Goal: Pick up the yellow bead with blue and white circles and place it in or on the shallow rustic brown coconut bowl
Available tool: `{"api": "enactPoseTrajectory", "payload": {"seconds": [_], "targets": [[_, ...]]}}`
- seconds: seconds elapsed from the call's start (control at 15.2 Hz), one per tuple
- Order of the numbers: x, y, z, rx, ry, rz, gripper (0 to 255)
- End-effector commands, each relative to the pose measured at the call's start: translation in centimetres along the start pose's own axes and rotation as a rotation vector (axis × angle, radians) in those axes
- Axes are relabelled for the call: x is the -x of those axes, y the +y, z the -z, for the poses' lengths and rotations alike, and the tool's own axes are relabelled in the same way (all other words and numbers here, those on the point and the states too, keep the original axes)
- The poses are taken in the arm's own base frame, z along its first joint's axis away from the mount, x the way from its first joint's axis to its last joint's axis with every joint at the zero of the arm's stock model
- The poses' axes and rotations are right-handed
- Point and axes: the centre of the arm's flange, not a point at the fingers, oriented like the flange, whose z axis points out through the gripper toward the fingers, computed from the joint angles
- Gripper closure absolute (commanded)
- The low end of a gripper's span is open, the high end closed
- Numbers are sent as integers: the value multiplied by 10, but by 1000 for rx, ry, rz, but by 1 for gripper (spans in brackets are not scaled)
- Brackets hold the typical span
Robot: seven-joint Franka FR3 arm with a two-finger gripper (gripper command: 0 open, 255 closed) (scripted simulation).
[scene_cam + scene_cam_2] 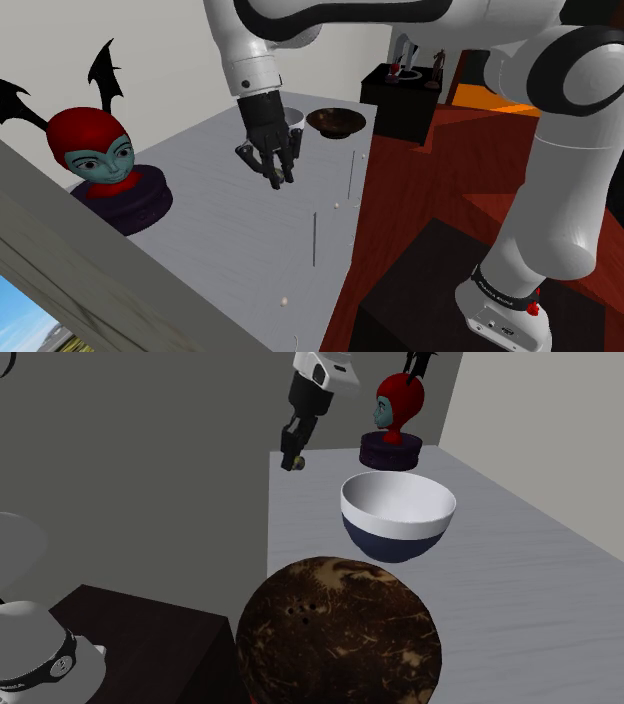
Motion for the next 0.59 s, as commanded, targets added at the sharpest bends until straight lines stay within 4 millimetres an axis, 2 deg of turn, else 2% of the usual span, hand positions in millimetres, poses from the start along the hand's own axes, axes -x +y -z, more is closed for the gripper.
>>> {"api": "enactPoseTrajectory", "payload": {"seconds": [0.0, 0.53], "targets": [[4, -1, 10, 0, 0, 0, 255], [18, -1, 50, 0, 0, 0, 255]]}}
